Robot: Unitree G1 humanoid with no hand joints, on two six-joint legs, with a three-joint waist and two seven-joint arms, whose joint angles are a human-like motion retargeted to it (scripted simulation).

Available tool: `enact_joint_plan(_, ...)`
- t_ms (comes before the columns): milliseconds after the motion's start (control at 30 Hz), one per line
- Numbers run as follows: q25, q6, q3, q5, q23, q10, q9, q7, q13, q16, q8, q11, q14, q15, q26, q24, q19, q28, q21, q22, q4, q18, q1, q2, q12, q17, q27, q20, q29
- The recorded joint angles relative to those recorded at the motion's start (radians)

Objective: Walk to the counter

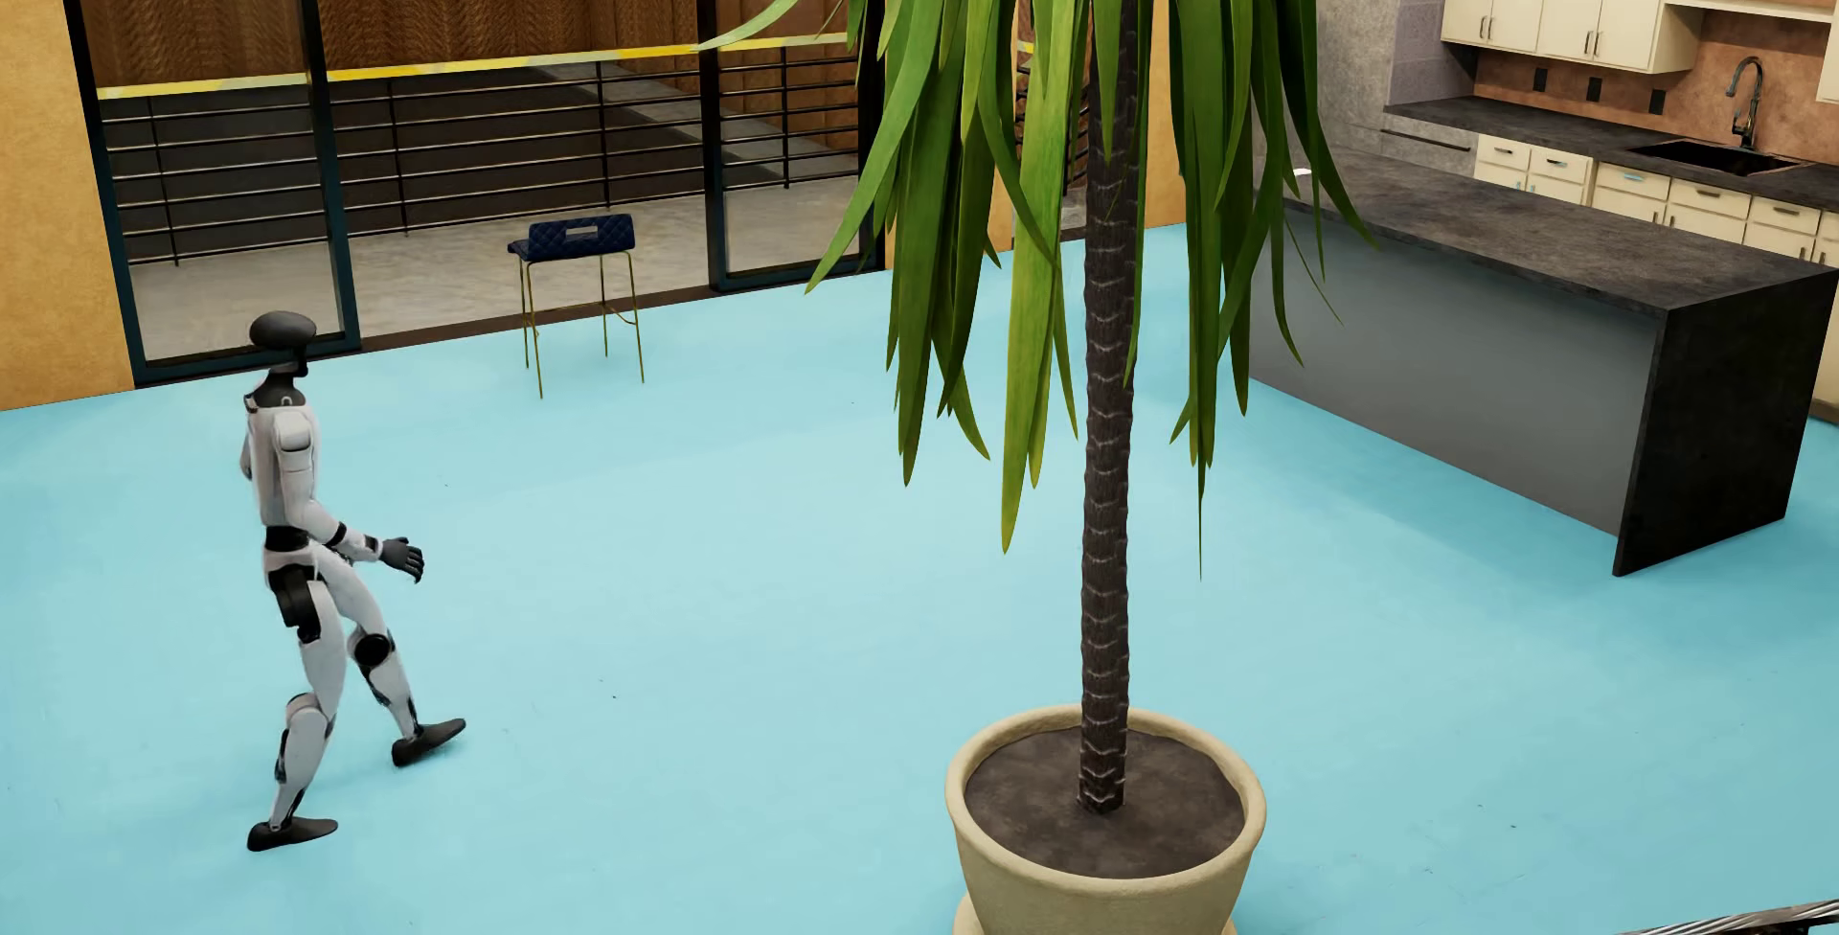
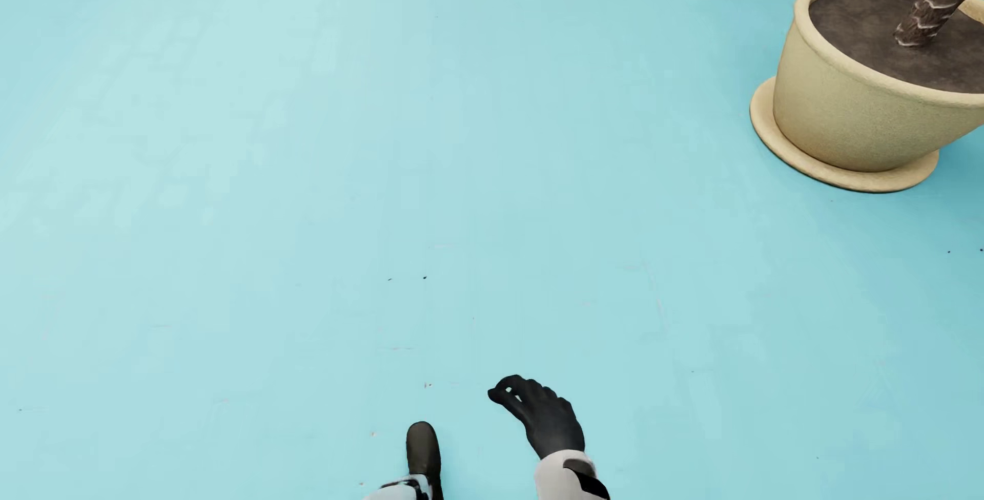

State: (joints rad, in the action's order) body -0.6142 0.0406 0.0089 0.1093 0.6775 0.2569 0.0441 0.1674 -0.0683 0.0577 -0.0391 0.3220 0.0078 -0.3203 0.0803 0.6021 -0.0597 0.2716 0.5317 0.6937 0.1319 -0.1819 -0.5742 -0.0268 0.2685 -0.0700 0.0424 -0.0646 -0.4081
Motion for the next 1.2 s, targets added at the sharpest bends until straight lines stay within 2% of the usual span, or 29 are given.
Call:
enact_joint_plan(33,-0.009,-0.004,-0.001,-0.003,-0.016,-0.018,0.002,0.001,-0.013,0.009,-0.001,-0.003,-0.009,-0.012,0.014,-0.005,0.003,-0.025,0.002,0.003,-0.007,-0.003,-0.009,0.013,-0.008,0.0,0.021,-0.006,-0.005)
enact_joint_plan(100,-0.012,-0.01,0.002,-0.009,-0.029,0.017,0.005,-0.011,-0.03,0.036,-0.005,-0.001,-0.041,-0.035,0.023,0.025,0.014,-0.054,0.004,0.0,-0.02,0.023,-0.017,0.047,-0.026,0.002,0.054,-0.027,-0.02)
enact_joint_plan(133,-0.017,-0.014,0.006,-0.015,-0.021,0.059,0.007,-0.026,-0.039,0.045,-0.003,0.006,-0.046,-0.041,0.023,0.041,0.022,-0.055,0.012,-0.008,-0.029,0.047,-0.02,0.063,-0.031,-0.002,0.068,-0.031,-0.019)
enact_joint_plan(233,-0.071,-0.033,0.015,-0.058,0.066,0.128,0.01,-0.027,-0.056,0.035,0.007,0.085,0.057,0.01,0.039,0.066,0.065,-0.027,0.054,-0.007,-0.074,0.157,0.008,0.098,-0.039,-0.035,0.112,-0.012,0.022)
enact_joint_plan(300,-0.069,-0.055,0.021,-0.105,0.149,0.178,0.014,-0.014,-0.022,0.023,0.013,0.204,-0.004,0.15,0.073,0.096,0.129,-0.05,0.03,0.04,-0.119,0.183,0.046,0.092,-0.062,-0.054,0.156,-0.014,0.114)
enact_joint_plan(367,-0.049,-0.08,0.031,-0.161,0.207,0.195,0.021,0.008,0.026,0.013,0.031,0.464,-0.069,0.359,0.109,0.137,0.203,-0.112,-0.021,0.08,-0.164,0.2,0.104,-0.006,-0.107,-0.077,0.19,-0.023,0.185)
enact_joint_plan(433,-0.074,-0.108,0.041,-0.217,0.221,0.201,0.03,0.04,0.068,0.014,0.062,0.763,-0.13,0.559,0.063,0.171,0.284,-0.114,-0.023,0.112,-0.203,0.214,0.173,-0.164,-0.124,-0.127,0.175,-0.019,0.185)
enact_joint_plan(467,-0.086,-0.121,0.041,-0.223,0.21,0.199,0.034,0.05,0.089,0.014,0.083,0.867,-0.158,0.564,0.036,0.18,0.253,-0.096,-0.021,0.118,-0.221,0.22,0.213,-0.239,-0.137,-0.156,0.155,-0.01,0.177)
enact_joint_plan(500,-0.087,-0.131,0.038,-0.214,0.184,0.194,0.037,0.053,0.116,0.014,0.101,0.929,-0.184,0.503,0.017,0.185,0.241,-0.075,-0.034,0.116,-0.237,0.225,0.256,-0.304,-0.149,-0.178,0.139,0.0,0.168)
enact_joint_plan(533,-0.077,-0.138,0.033,-0.199,0.149,0.192,0.04,0.053,0.149,0.012,0.117,0.953,-0.211,0.467,0.004,0.189,0.244,-0.06,-0.066,0.109,-0.25,0.229,0.298,-0.364,-0.158,-0.195,0.127,0.01,0.156)
enact_joint_plan(567,-0.059,-0.143,0.024,-0.184,0.116,0.194,0.041,0.05,0.185,0.007,0.128,0.939,-0.238,0.43,-0.004,0.191,0.207,-0.051,-0.109,0.1,-0.261,0.233,0.338,-0.421,-0.169,-0.195,0.126,0.02,0.139)
enact_joint_plan(633,-0.027,-0.145,0.003,-0.166,0.055,0.187,0.038,0.038,0.244,0.008,0.129,0.796,-0.283,0.285,-0.022,0.182,0.176,-0.052,-0.209,0.048,-0.273,0.238,0.416,-0.515,-0.172,-0.178,0.126,0.011,0.125)
enact_joint_plan(667,-0.025,-0.144,-0.009,-0.167,0.033,0.174,0.036,0.031,0.267,0.016,0.116,0.668,-0.297,0.242,-0.035,0.181,0.143,-0.053,-0.258,0.023,-0.277,0.239,0.455,-0.548,-0.177,-0.166,0.128,-0.005,0.119)
enact_joint_plan(700,-0.029,-0.142,-0.022,-0.171,0.017,0.153,0.032,0.023,0.286,0.025,0.096,0.512,-0.305,0.227,-0.052,0.19,0.133,-0.047,-0.304,0.004,-0.282,0.238,0.494,-0.569,-0.185,-0.156,0.131,-0.021,0.112)
enact_joint_plan(767,-0.057,-0.138,-0.047,-0.181,0.009,0.088,0.02,0.005,0.31,0.042,0.033,0.152,-0.307,0.27,-0.064,0.215,0.101,-0.023,-0.358,-0.017,-0.291,0.232,0.576,-0.577,-0.197,-0.132,0.132,-0.058,0.099)
enact_joint_plan(800,-0.082,-0.135,-0.058,-0.175,0.016,0.051,0.012,-0.007,0.316,0.051,0.008,-0.017,-0.302,0.297,-0.057,0.222,0.102,-0.014,-0.365,-0.017,-0.294,0.229,0.618,-0.568,-0.206,-0.122,0.127,-0.081,0.099)
enact_joint_plan(833,-0.109,-0.131,-0.068,-0.166,0.025,0.032,0.004,-0.02,0.323,0.055,0.012,-0.131,-0.3,0.296,-0.048,0.225,0.139,-0.008,-0.368,-0.008,-0.3,0.226,0.656,-0.567,-0.213,-0.121,0.117,-0.102,0.106)
enact_joint_plan(867,-0.134,-0.127,-0.079,-0.153,0.038,0.025,-0.004,-0.036,0.33,0.056,0.032,-0.162,-0.3,0.297,-0.036,0.223,0.14,-0.007,-0.369,0.008,-0.304,0.221,0.691,-0.568,-0.216,-0.123,0.106,-0.115,0.118)
enact_joint_plan(933,-0.182,-0.112,-0.099,-0.115,0.073,0.031,-0.019,-0.071,0.342,0.061,0.07,-0.061,-0.281,0.415,-0.002,0.214,0.058,-0.038,-0.367,0.058,-0.287,0.204,0.765,-0.577,-0.212,-0.118,0.083,-0.122,0.138)
enact_joint_plan(967,-0.204,-0.099,-0.106,-0.101,0.097,0.061,-0.025,-0.081,0.343,0.062,0.065,-0.002,-0.236,0.467,0.023,0.209,0.047,-0.057,-0.372,0.086,-0.269,0.197,0.79,-0.571,-0.199,-0.112,0.079,-0.112,0.146)
enact_joint_plan(1000,-0.217,-0.082,-0.111,-0.085,0.125,0.11,-0.028,-0.083,0.337,0.062,0.049,0.053,-0.17,0.469,0.054,0.204,0.042,-0.068,-0.384,0.109,-0.244,0.175,0.8,-0.558,-0.177,-0.1,0.084,-0.091,0.155)
enact_joint_plan(1033,-0.225,-0.063,-0.114,-0.063,0.165,0.204,-0.028,-0.086,0.316,0.061,0.035,0.085,-0.074,0.438,0.081,0.199,0.046,-0.073,-0.409,0.122,-0.213,0.119,0.78,-0.539,-0.144,-0.083,0.09,-0.069,0.157)
enact_joint_plan(1067,-0.227,-0.045,-0.117,-0.041,0.196,0.345,-0.024,-0.094,0.293,0.066,0.02,0.094,0.032,0.403,0.093,0.2,0.023,-0.09,-0.436,0.13,-0.18,0.077,0.724,-0.509,-0.117,-0.064,0.095,-0.065,0.151)
enact_joint_plan(1100,-0.227,-0.029,-0.118,-0.022,0.211,0.516,-0.018,-0.092,0.288,0.082,0.002,0.09,0.158,0.373,0.085,0.21,0.014,-0.126,-0.453,0.13,-0.135,0.015,0.641,-0.472,-0.099,-0.049,0.084,-0.09,0.134)
enact_joint_plan(1133,-0.231,-0.013,-0.117,-0.006,0.218,0.681,-0.012,-0.082,0.272,0.113,-0.015,0.083,0.271,0.345,0.057,0.23,0.011,-0.175,-0.458,0.118,-0.078,-0.052,0.549,-0.436,-0.085,-0.036,0.071,-0.134,0.125)
enact_joint_plan(1167,-0.239,0.003,-0.111,0.014,0.219,0.82,-0.005,-0.069,0.25,0.153,-0.031,0.077,0.32,0.318,0.023,0.25,0.006,-0.221,-0.448,0.089,-0.016,-0.066,0.456,-0.401,-0.072,-0.027,0.054,-0.173,0.125)
enact_joint_plan(1200,-0.253,0.017,-0.101,0.036,0.221,0.919,0.003,-0.079,0.219,0.176,-0.04,0.072,0.255,0.291,0.005,0.26,0.0,-0.241,-0.428,0.052,0.019,-0.059,0.363,-0.365,-0.057,-0.018,0.036,-0.193,0.131)
